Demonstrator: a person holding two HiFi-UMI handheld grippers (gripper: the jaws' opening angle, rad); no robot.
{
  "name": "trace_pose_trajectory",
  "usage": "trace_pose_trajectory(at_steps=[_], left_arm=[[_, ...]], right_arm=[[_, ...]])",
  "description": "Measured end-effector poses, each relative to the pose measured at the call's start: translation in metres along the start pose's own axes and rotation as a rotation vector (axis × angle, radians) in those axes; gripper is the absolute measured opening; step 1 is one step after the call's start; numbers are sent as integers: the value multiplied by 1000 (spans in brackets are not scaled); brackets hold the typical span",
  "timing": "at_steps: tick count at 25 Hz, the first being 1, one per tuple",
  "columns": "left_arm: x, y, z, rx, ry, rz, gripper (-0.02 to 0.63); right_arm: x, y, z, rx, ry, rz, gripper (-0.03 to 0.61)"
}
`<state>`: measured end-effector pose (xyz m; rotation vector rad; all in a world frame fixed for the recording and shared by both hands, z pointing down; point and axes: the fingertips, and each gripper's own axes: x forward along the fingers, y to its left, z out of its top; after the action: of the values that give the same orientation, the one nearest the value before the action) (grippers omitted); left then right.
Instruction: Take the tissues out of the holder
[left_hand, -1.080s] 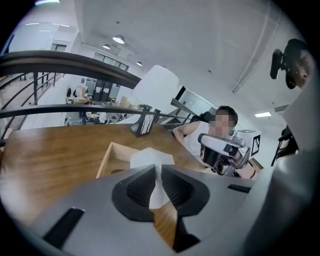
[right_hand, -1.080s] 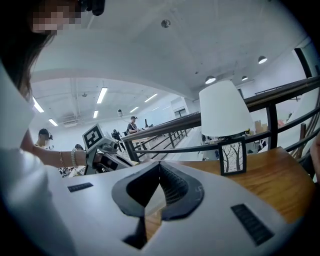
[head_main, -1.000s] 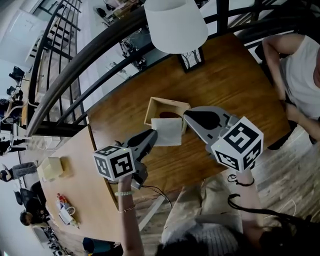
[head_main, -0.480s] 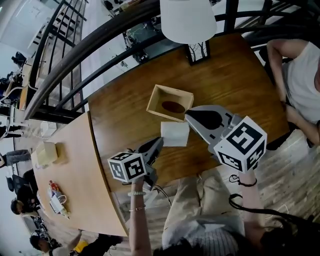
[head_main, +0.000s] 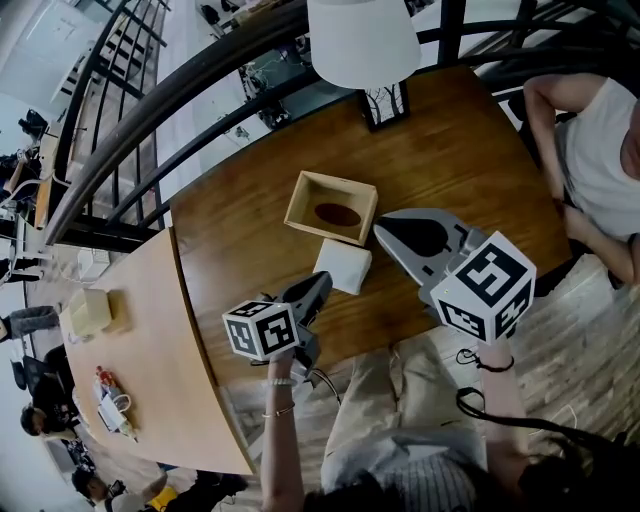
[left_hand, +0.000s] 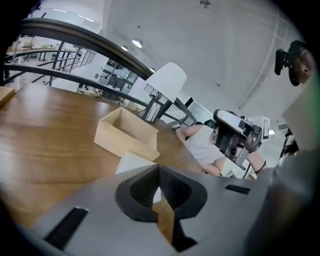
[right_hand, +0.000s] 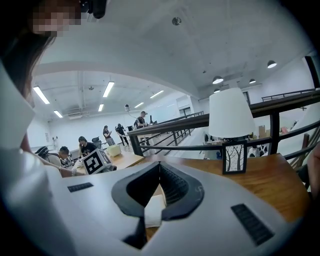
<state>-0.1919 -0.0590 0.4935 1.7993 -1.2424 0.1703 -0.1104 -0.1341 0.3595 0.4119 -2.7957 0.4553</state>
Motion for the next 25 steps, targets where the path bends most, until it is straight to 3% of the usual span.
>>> trace_pose_trajectory(at_steps=[2, 7, 12, 19, 25], left_arm=[[-6, -10, 12, 50, -57, 0, 8], [-28, -48, 56, 293, -245, 14, 8], [-56, -82, 90, 451, -386, 64, 8], [-82, -124, 116, 576, -550, 40, 8], [-91, -141, 114, 686, -575, 21, 8]], right_arm=[[-1, 0, 2, 3, -8, 2, 12], [3, 9, 13, 1, -42, 39, 12], [6, 23, 25, 6, -80, 85, 12], [3, 39, 30, 14, -123, 128, 12], [1, 53, 30, 8, -132, 120, 12]])
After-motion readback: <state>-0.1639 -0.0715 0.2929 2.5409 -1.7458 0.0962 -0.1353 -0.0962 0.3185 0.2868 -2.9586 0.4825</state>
